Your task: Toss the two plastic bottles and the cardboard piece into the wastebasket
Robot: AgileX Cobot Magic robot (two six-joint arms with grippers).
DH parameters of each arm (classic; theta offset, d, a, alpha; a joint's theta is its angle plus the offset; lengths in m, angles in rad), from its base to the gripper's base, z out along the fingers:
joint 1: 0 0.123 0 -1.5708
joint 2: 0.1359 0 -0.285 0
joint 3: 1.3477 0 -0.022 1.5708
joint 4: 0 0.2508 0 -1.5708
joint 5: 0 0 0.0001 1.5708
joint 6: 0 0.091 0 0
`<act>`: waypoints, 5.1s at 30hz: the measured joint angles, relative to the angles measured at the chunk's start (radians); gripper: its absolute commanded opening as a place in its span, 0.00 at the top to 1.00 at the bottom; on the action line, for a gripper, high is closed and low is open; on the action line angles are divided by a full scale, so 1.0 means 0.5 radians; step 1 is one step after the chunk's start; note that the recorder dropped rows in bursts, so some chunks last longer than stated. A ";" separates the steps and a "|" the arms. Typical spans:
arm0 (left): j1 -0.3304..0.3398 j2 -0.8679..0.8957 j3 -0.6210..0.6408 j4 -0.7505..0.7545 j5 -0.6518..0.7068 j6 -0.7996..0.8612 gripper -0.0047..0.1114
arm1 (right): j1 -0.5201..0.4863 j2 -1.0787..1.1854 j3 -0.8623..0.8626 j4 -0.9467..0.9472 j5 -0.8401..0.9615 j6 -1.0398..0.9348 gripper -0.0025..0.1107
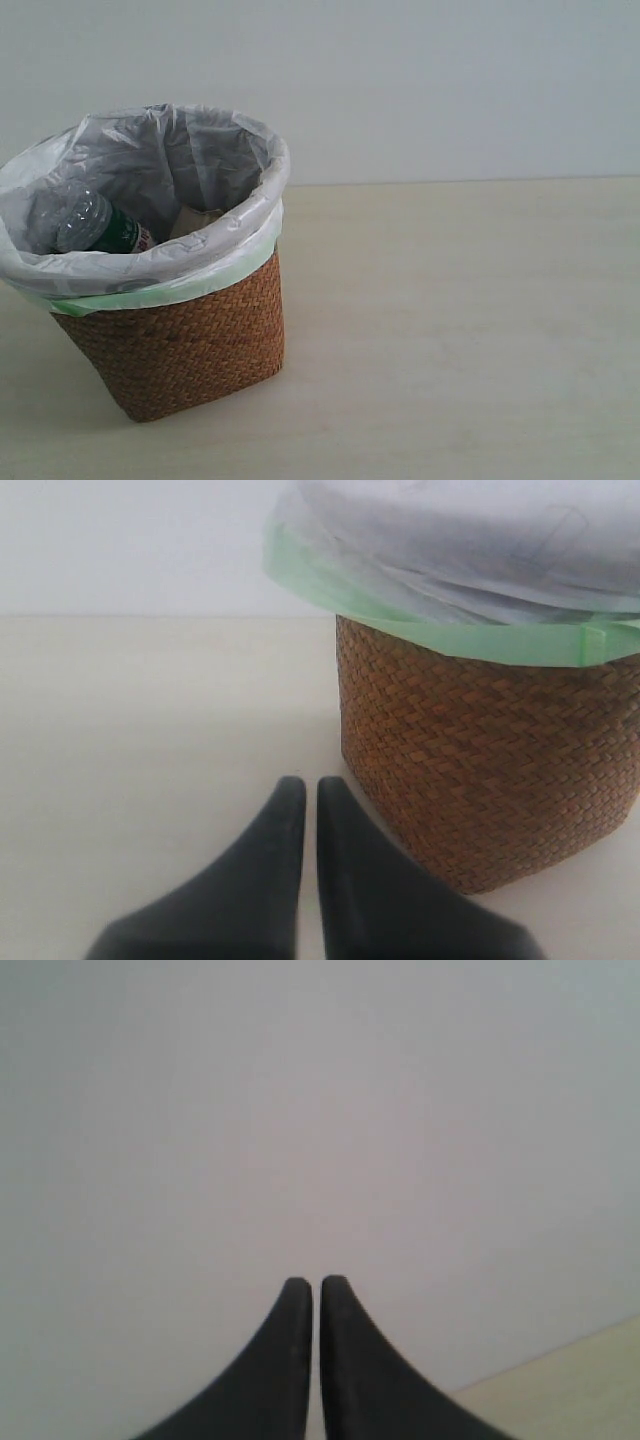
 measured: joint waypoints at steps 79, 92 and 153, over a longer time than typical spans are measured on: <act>0.000 0.000 0.000 0.000 0.000 0.000 0.93 | 0.000 0.004 1.375 0.398 -0.412 0.004 0.98; 0.000 0.000 0.000 0.000 0.000 0.000 0.93 | 0.000 0.004 1.375 0.394 -0.404 -1.093 0.98; 0.000 0.000 0.000 0.000 0.000 0.000 0.93 | 0.000 0.004 1.375 0.394 -0.400 -1.276 0.98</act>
